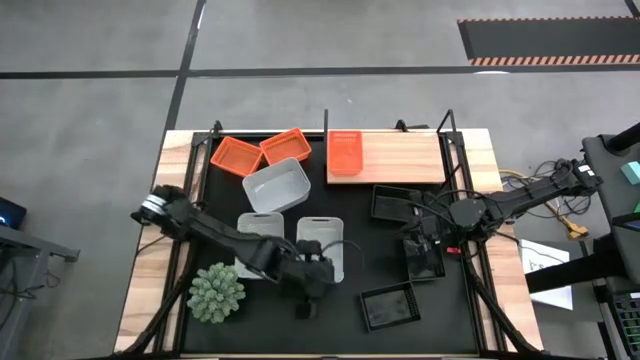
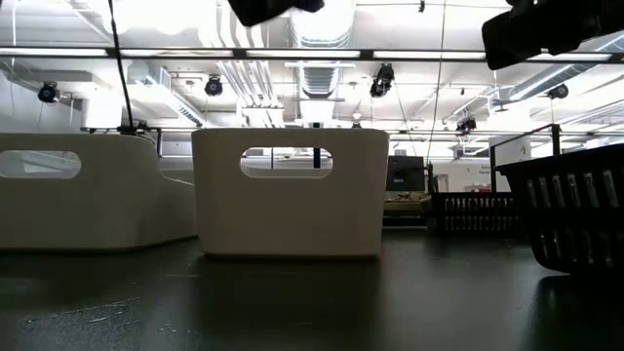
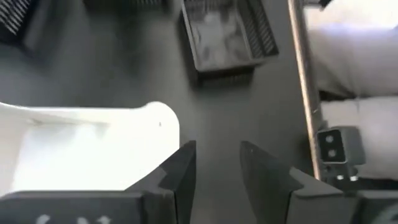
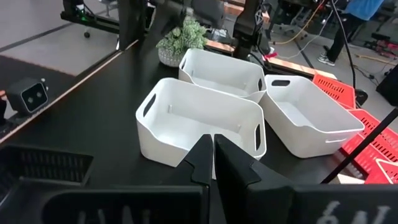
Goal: Stack baskets on shelf by color
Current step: Put the bottom right white bin on the shelf
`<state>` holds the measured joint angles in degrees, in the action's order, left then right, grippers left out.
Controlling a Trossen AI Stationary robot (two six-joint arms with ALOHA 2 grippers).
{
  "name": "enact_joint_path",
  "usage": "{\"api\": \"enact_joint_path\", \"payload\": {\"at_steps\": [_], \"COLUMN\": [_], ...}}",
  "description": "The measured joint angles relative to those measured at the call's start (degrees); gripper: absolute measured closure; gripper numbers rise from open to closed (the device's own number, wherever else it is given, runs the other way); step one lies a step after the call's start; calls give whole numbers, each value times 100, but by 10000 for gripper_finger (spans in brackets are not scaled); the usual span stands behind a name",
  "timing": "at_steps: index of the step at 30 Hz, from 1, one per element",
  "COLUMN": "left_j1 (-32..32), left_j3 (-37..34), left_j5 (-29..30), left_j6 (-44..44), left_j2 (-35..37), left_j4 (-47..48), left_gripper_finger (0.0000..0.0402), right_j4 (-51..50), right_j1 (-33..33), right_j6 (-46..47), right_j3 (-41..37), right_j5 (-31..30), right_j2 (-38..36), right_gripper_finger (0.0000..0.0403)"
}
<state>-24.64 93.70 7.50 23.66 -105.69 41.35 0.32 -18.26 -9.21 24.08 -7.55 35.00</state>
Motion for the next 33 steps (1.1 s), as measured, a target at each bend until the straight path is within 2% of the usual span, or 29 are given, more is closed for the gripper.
{"api": "enact_joint_path", "payload": {"at_steps": [3,10,13,21,24,30,33], "left_j1": [8,49,87,123,133,140,140], "left_j3": [152,69,-51,-246,-297,-294,-294], "left_j5": [5,14,14,38,-42,-166,-167], "left_j6": [1,-170,107,77,-121,-500,-514], "left_j2": [-282,-457,-458,-519,-663,-1042,-1140], "left_j4": [195,416,469,424,325,232,265], "left_gripper_finger": [292,291,281,173,146,140,154], "right_j4": [-44,-50,-50,-57,-70,-184,-192], "right_j1": [0,0,0,0,0,0,0], "right_j6": [-54,-89,-125,-130,-129,-61,-1], "right_j3": [-2,-2,-2,-2,-2,-4,-4], "right_j5": [0,0,0,0,0,0,0], "right_j2": [-2,-9,-9,-7,-7,-6,-7], "right_gripper_finger": [394,394,394,394,394,394,394]}}
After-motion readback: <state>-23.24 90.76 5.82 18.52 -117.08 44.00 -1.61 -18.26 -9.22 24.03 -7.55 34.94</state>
